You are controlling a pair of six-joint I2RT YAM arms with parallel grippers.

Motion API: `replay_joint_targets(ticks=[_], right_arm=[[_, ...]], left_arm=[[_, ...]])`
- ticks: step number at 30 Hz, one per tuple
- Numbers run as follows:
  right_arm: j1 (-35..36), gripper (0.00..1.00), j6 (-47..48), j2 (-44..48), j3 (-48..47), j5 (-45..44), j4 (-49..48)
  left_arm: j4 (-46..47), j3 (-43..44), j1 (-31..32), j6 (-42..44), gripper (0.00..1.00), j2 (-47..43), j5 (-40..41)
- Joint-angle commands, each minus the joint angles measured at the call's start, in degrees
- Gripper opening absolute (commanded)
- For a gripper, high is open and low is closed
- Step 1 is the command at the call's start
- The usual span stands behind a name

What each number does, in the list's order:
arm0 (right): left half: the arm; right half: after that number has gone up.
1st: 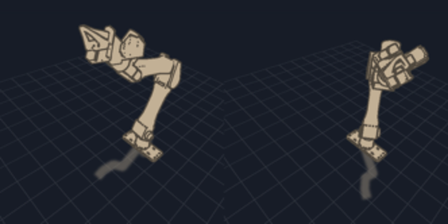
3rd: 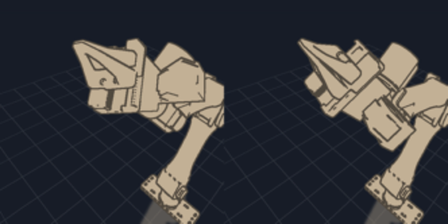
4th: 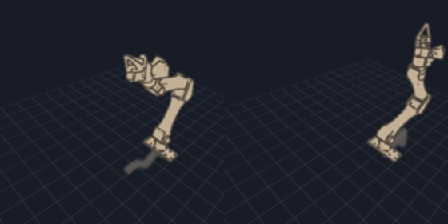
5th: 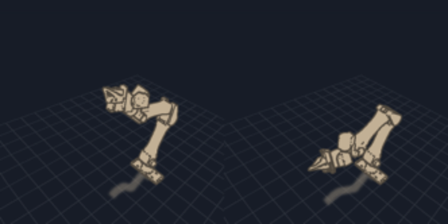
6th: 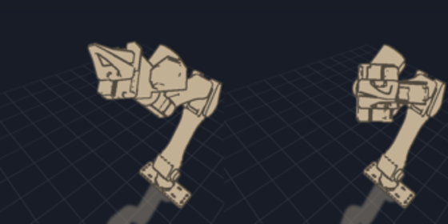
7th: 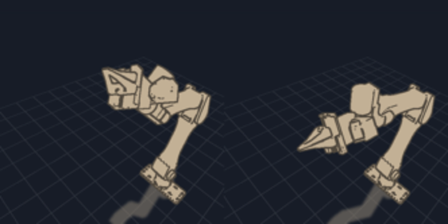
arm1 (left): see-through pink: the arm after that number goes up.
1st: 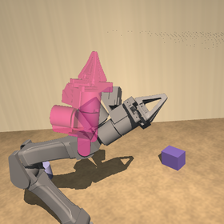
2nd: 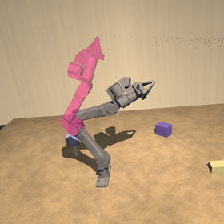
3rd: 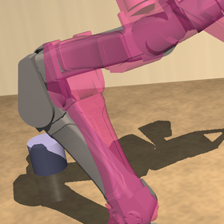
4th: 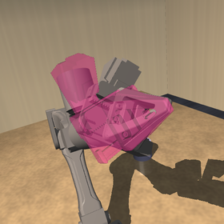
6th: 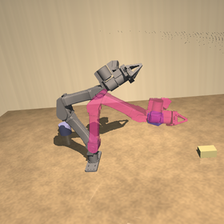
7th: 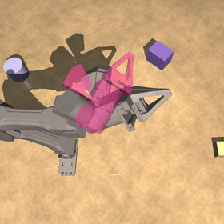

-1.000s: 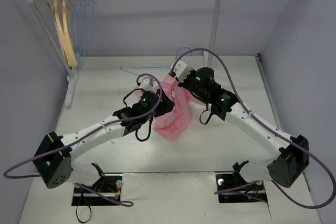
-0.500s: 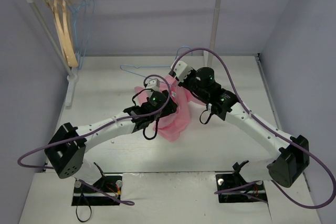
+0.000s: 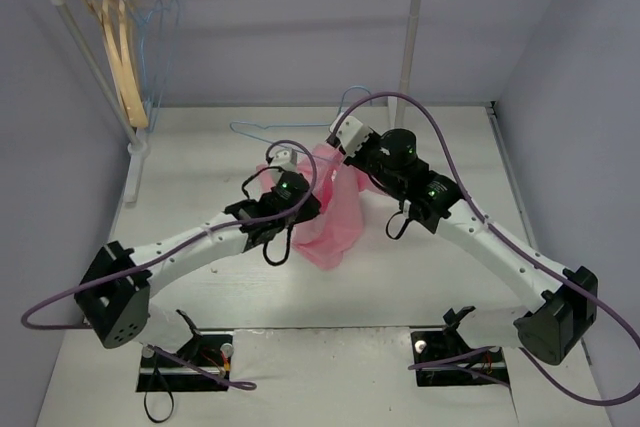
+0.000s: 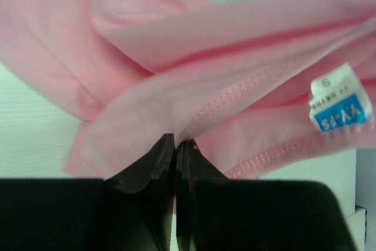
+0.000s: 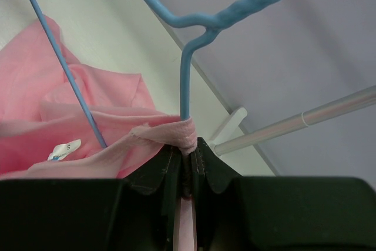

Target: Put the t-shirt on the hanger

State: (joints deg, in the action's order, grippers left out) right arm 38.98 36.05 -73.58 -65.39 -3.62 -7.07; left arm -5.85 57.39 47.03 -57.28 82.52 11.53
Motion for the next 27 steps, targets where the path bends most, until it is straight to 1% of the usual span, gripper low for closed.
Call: replay_joint_targets(ticks=[1, 2, 3, 4, 5, 6, 8, 9, 10, 13, 18, 22, 27], right_arm=[[-0.3, 0.00, 1.8, 4.5, -1.0, -1.9, -3.7], [-0.3, 0.00, 2.4, 4.8, -0.9, -2.4, -3.5], [-0.4, 0.00, 2.6, 5.1, -0.6, -2.7, -3.3], [-0.3, 0.00, 2.9, 5.5, -0.6, -3.0, -3.2], [-0.3, 0.00, 3.1, 5.6, -0.5, -3.7, -2.9], [-0.3, 0.00, 3.5, 5.7, -0.4, -3.9, -2.7], [-0.3, 0.00, 3.8, 5.9, -0.4, -4.4, -2.3], [-0.3, 0.00, 4.0, 6.0, -0.3, -4.8, -2.3], [-0.3, 0.00, 4.1, 6.1, 0.0, -5.0, -2.2], [-0.4, 0.00, 4.5, 6.3, 0.3, -5.4, -1.8], [-0.3, 0.00, 5.8, 6.1, 0.3, -7.5, -0.8], [-0.3, 0.00, 7.4, 6.0, 0.5, -9.7, 0.6], [-0.4, 0.00, 8.9, 6.4, 0.6, -11.5, 2.1]], left_arm=[[-5.6, 4.0, -6.2, 7.3, 0.00, -8.4, -1.0], [-7.0, 4.8, -8.0, 8.7, 0.00, -10.4, -1.9], [-10.1, 6.9, -11.7, 9.8, 0.00, -11.1, -3.1], [-11.8, 8.2, -13.6, 12.5, 0.00, -11.8, -4.3], [-13.3, 9.8, -15.4, 13.9, 0.00, -12.3, -7.1], [-16.5, 11.3, -18.8, 15.2, 0.00, -12.2, -8.6], [-19.3, 15.7, -21.8, 18.2, 0.00, -11.7, -12.7], [-21.0, 16.6, -23.2, 18.9, 0.00, -11.5, -14.3], [-21.7, 18.0, -25.9, 19.9, 0.00, -11.4, -16.8], [-23.5, 20.3, -30.2, 21.4, 0.00, -10.8, -20.9], [-28.0, 25.1, -34.5, 24.7, 0.00, -8.2, -25.3], [-30.9, 28.3, -37.6, 26.6, 0.00, -7.2, -25.7], [-34.6, 35.2, -40.7, 29.1, 0.00, -5.4, -25.9]])
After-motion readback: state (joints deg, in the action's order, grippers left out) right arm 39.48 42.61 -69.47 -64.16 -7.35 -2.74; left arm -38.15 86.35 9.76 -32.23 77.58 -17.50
